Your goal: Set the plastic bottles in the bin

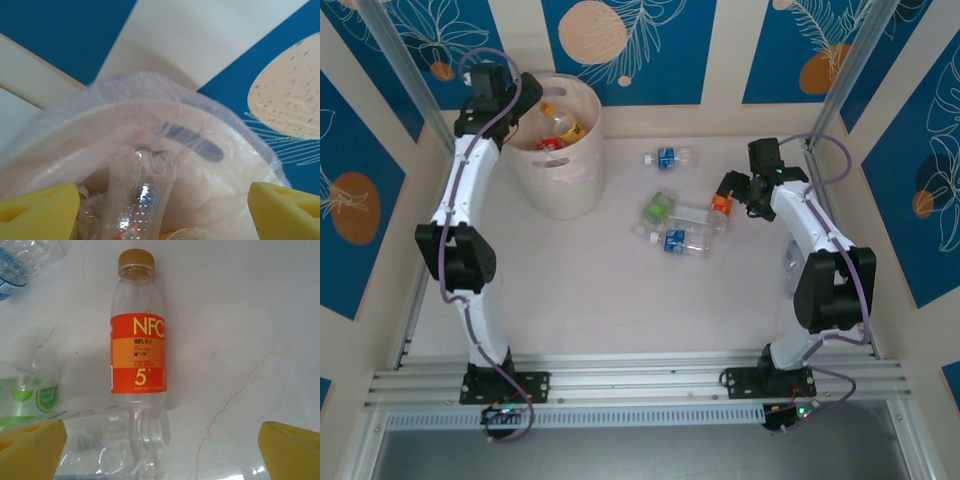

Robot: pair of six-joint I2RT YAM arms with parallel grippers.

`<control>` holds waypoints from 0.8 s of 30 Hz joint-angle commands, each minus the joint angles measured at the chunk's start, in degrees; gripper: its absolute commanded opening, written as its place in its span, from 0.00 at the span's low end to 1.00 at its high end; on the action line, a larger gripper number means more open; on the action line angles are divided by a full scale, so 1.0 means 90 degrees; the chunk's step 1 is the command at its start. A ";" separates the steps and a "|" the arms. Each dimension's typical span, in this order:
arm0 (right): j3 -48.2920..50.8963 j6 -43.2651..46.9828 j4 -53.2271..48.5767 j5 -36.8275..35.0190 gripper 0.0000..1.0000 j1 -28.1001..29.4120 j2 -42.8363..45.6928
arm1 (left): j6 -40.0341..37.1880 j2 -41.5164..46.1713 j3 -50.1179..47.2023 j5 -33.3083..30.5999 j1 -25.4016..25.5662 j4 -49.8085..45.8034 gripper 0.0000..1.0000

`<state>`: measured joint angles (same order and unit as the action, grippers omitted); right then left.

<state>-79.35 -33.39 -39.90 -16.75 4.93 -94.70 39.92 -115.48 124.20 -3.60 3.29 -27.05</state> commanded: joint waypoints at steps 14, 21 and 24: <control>-0.1535 0.0048 -0.0499 0.0726 0.96 -0.0077 -0.1854 | -0.1056 0.1525 -0.0324 0.1238 0.0005 -0.0411 0.91; -0.1539 0.0058 -0.0452 0.0961 0.90 -0.0051 -0.2399 | -0.1151 0.2288 -0.1239 0.1659 0.0035 -0.0228 1.00; -0.1598 0.0082 -0.0461 0.0993 0.90 -0.0041 -0.2594 | -0.1169 0.2634 -0.1629 0.1589 0.0027 -0.0149 1.00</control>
<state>-92.16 -32.99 -42.54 -10.04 4.47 -116.86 30.87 -95.59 111.63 9.06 3.29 -29.47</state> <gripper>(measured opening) 0.899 0.998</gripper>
